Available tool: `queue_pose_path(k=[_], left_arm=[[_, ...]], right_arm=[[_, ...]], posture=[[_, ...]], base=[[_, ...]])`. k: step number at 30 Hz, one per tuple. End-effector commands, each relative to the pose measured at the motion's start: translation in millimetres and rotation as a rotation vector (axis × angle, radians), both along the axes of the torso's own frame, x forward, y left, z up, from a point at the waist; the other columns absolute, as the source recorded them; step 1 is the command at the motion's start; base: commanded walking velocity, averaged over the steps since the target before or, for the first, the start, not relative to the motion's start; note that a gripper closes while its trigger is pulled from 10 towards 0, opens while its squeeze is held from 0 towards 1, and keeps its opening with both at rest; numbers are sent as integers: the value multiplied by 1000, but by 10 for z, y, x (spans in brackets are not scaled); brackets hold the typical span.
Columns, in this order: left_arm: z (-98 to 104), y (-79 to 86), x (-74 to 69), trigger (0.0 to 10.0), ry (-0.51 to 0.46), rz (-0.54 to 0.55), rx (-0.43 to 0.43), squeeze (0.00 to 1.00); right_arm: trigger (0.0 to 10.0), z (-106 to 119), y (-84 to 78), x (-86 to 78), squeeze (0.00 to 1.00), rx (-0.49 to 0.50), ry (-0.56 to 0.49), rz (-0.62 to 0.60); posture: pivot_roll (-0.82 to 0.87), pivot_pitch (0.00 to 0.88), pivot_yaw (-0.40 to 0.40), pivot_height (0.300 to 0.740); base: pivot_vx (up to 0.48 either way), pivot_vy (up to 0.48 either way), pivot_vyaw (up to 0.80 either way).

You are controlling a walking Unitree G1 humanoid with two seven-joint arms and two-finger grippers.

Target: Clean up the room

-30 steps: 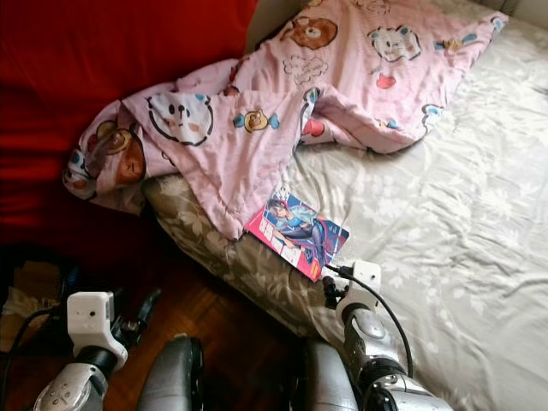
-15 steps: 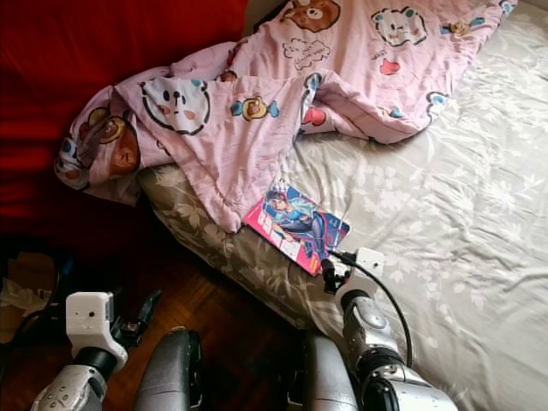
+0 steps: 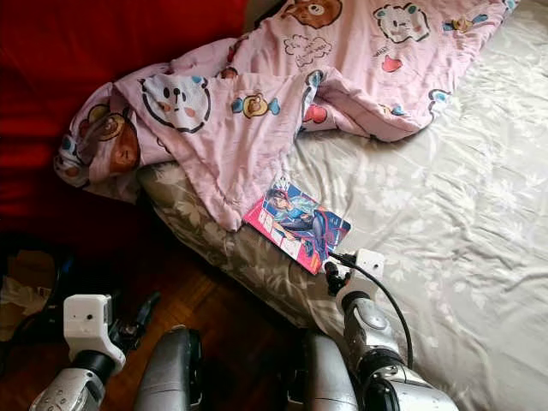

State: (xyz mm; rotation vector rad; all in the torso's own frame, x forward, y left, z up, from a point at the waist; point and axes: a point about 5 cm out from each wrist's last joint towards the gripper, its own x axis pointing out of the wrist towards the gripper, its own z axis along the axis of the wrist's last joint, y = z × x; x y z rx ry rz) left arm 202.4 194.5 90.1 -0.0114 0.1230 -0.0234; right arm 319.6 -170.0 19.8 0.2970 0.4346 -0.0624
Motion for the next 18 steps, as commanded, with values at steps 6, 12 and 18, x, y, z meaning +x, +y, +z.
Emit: queue_pose_path(k=[6, 12, 18], left_arm=[[-60, -45, -71, 10000, 46, -32, 36, 0], [-45, -40, -99, 10000, 49, -39, 48, 0], [-41, -26, -113, 10000, 51, -42, 64, 0]], right_arm=[[10000, -150, 10, -128, 0, 11, 64, 0], [10000, -191, 36, -164, 0, 33, 80, -3], [8431, -183, 60, -156, 0, 63, 69, -4]], posture=[[187, 355, -73, 627], [198, 361, -68, 627], [204, 365, -64, 627]], base=[[0, 0, 0], [0, 0, 0], [0, 0, 0]])
